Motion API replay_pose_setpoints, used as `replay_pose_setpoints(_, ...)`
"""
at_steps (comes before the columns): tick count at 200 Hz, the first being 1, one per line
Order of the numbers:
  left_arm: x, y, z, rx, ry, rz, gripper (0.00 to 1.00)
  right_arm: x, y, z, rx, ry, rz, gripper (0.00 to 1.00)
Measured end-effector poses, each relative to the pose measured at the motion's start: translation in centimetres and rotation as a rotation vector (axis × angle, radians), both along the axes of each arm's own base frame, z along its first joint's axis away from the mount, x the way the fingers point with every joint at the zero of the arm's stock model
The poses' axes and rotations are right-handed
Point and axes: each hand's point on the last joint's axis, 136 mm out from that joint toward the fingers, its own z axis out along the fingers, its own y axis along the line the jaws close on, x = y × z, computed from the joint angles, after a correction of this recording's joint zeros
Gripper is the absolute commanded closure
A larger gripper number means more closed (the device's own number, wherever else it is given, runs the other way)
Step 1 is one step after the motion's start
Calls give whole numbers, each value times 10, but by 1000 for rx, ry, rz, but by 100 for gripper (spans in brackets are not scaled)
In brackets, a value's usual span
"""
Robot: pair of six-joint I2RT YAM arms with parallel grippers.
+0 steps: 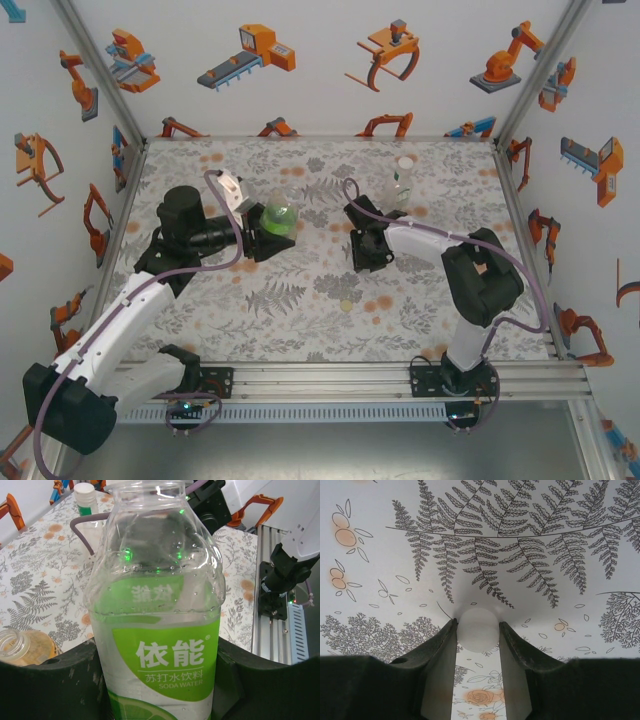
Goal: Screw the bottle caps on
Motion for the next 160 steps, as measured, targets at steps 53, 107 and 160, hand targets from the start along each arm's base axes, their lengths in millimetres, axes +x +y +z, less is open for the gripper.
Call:
replay_pose_setpoints(53,-3,-2,-11,50,-5,-12,100,-2,1,42,43,-75,45,77)
replay_pose_setpoints(107,-9,-5,-20,138,-47,-21,100,-9,22,119,202,-229,223,79)
replay_pose_setpoints(160,-16,-6,-32,205,-85,-33,100,-35,42,209,401,-447,466,81)
